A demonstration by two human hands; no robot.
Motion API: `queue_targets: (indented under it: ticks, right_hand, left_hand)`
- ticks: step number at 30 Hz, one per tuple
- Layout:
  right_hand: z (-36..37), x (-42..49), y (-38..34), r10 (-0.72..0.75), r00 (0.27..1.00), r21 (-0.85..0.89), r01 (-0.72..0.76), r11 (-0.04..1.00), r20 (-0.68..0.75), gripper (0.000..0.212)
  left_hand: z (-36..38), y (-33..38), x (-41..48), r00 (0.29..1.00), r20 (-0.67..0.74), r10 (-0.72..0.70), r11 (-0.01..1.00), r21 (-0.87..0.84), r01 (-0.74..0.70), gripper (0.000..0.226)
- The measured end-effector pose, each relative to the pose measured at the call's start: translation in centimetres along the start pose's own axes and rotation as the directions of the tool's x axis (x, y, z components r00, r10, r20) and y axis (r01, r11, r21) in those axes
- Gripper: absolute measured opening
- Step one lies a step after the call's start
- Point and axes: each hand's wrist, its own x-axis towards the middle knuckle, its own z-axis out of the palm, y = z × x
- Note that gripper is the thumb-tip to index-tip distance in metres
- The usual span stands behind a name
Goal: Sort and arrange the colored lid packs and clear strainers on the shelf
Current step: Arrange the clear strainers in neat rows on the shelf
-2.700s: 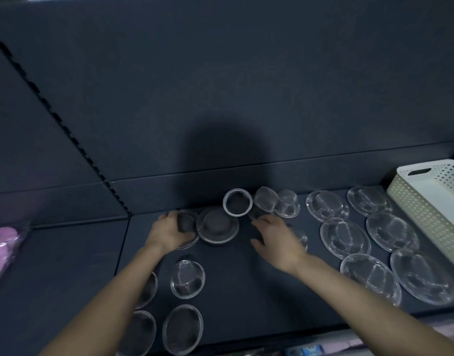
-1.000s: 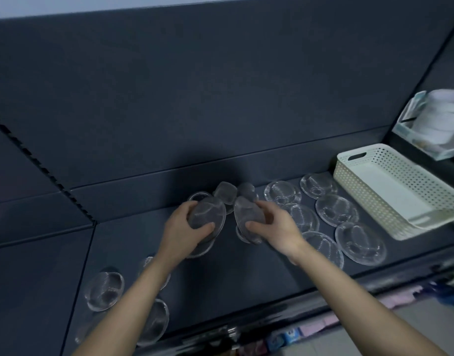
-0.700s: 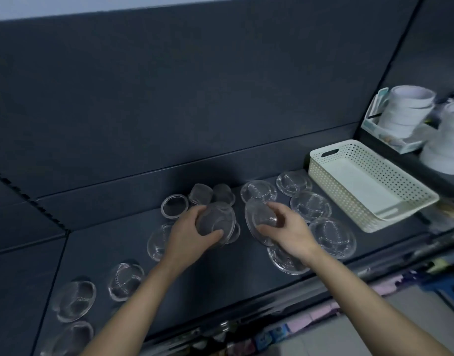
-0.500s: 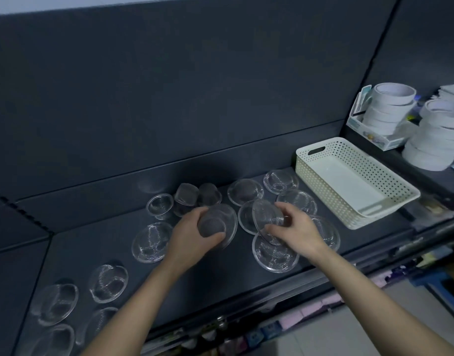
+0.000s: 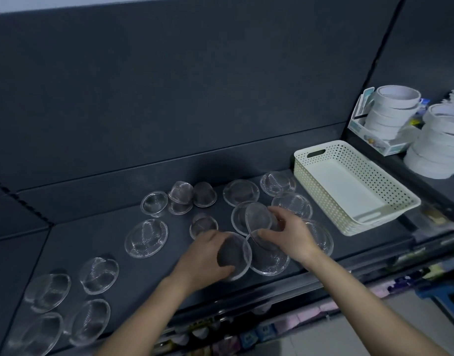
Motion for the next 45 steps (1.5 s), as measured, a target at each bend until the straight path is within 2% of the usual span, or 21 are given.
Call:
queue_targets:
  ticks: [5, 11, 18, 26, 28, 30, 32, 33, 35, 37, 39, 45]
  right_hand:
    - [0.4, 0.6, -0.1, -0.017, 0.999, -0.026, 0.018, 1.0, 0.037, 0.064]
    - [1.4, 0.8, -0.8, -0.054, 0.997, -0.052, 0.057, 0.997, 0.055, 0.061]
    - [2.2, 0.9, -1.3, -0.047, 0.997, -0.022, 0.048, 0.999, 0.057, 0.058]
    - [2.6, 0.9, -1.4, -0.04, 0.999, -0.016, 0.04, 0.999, 0.012, 0.056]
    - [2.6, 1.0, -1.4, -0.033, 0.999, -0.011, 0.033, 0.999, 0.002, 0.057]
    - [2.6, 1.1, -1.4, -0.021, 1.0, -0.004, 0.021, 1.0, -0.011, 0.061]
    - [2.7, 1.3, -1.4, -0.011, 1.0, 0.008, 0.011, 1.0, -0.025, 0.063]
    - [2.8, 1.4, -1.5, -0.01, 0.999, 0.013, 0.01, 1.0, -0.03, 0.064]
    - [3.0, 1.4, -1.8, -0.02, 0.999, 0.006, 0.02, 1.0, -0.033, 0.064]
    - [3.2, 1.4, -2.0, -0.036, 0.999, -0.006, 0.036, 0.999, -0.027, 0.062]
    - [3.5, 1.4, -2.4, -0.057, 0.998, -0.03, 0.056, 0.998, -0.015, 0.06]
    - [4.9, 2.3, -4.4, -0.132, 0.991, -0.161, 0.135, 0.978, 0.028, 0.062]
  left_hand:
    - [0.9, -1.1, -0.9, 0.995, 0.067, -0.069, 0.992, 0.112, 0.061, 0.071]
    - [0.5, -2.4, -1.7, 0.993, 0.041, -0.111, 0.991, 0.08, 0.107, 0.07]
    - [1.7, -1.9, -1.4, 0.992, 0.08, -0.098, 0.995, -0.011, 0.099, 0.074]
    - [1.6, -2.5, -1.0, 0.999, 0.015, -0.032, 0.999, -0.015, 0.033, 0.077]
    - [1.0, -2.6, -0.8, 0.999, -0.045, -0.01, 1.0, -0.026, 0.009, 0.078]
    - [0.4, -3.1, -0.1, 0.985, -0.17, 0.003, 1.0, 0.011, -0.001, 0.071]
    - [-0.4, -3.9, 1.1, 0.96, -0.28, -0.004, 0.997, 0.078, 0.027, 0.057]
    - [-0.8, -4.1, 1.8, 0.956, -0.291, -0.023, 0.992, 0.111, 0.058, 0.055]
    - [-1.3, -4.5, 3.0, 0.97, -0.225, -0.086, 0.984, 0.132, 0.118, 0.062]
    - [-1.5, -5.0, 3.7, 0.982, -0.128, -0.136, 0.981, 0.119, 0.151, 0.069]
    - [-1.7, -5.3, 3.9, 0.983, -0.109, -0.146, 0.984, 0.082, 0.155, 0.07]
    - [-3.3, -6.6, 2.7, 0.932, -0.291, -0.214, 0.976, -0.108, 0.19, 0.063]
